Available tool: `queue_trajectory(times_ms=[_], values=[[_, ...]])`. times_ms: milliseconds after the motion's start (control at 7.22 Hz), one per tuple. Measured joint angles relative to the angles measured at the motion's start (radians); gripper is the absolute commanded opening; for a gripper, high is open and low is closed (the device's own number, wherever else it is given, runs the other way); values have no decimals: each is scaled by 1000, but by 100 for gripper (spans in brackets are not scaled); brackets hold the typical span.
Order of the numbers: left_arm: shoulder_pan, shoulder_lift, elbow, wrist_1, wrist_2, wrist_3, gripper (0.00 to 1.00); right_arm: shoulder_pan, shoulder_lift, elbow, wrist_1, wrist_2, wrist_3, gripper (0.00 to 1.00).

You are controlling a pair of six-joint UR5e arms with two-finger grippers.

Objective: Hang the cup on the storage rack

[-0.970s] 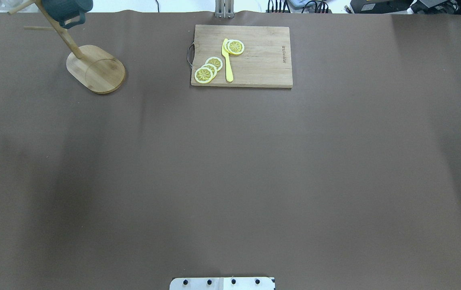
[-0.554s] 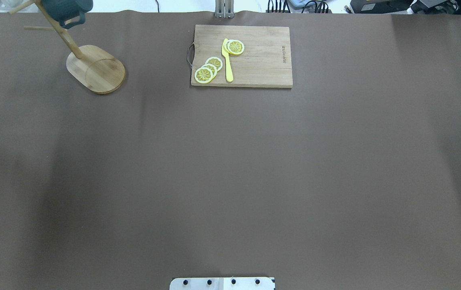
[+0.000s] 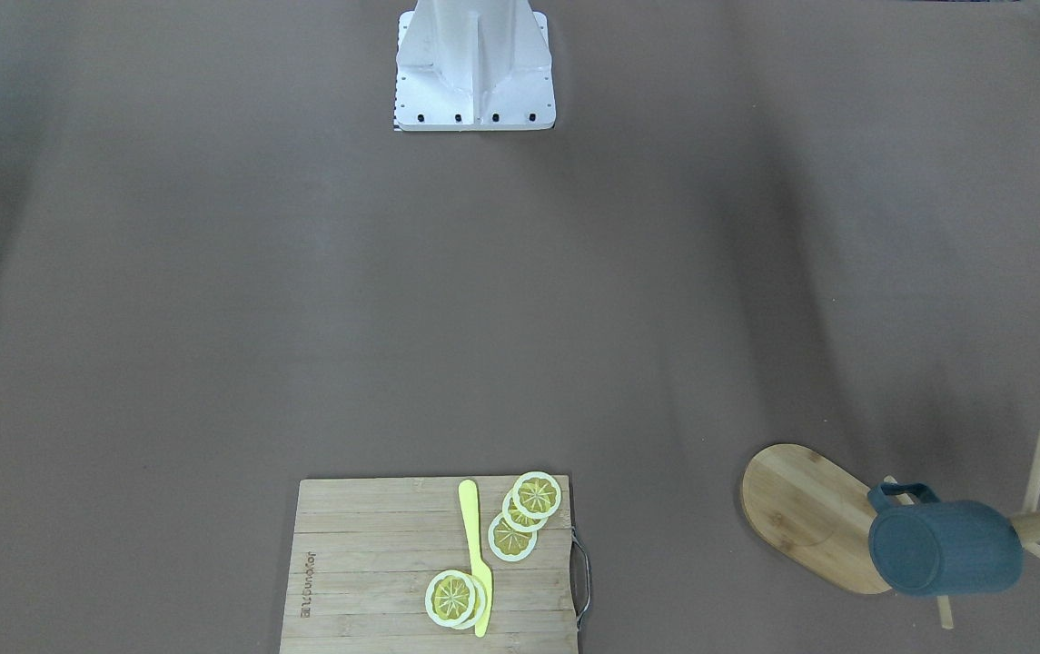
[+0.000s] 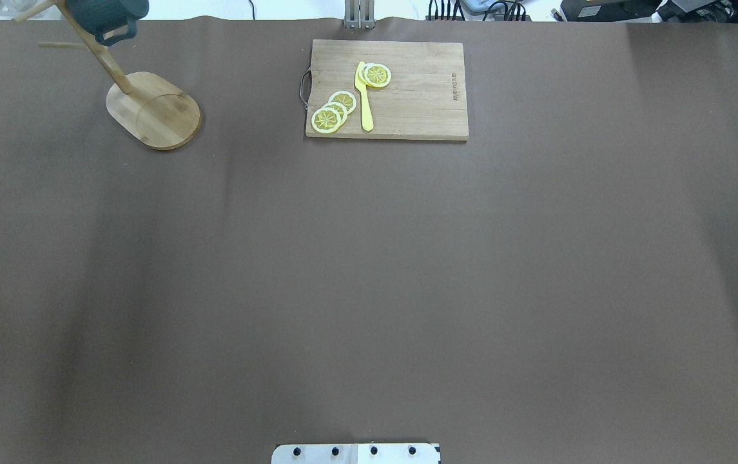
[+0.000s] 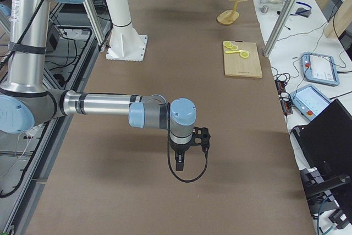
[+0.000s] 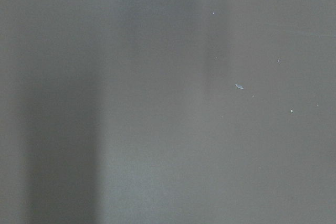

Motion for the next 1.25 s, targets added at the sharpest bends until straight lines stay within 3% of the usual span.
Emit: queue_trajectory(times_ms=[277, 693, 1247], values=[[-13, -4, -37, 72, 23, 23, 99, 0, -1, 1, 0, 1, 0, 100], [-12, 33, -133, 82, 20, 31, 99, 0, -1, 1, 0, 3, 0, 100], [-13, 62, -154, 80, 27, 31, 99, 0, -2, -1, -1, 4, 0, 100]])
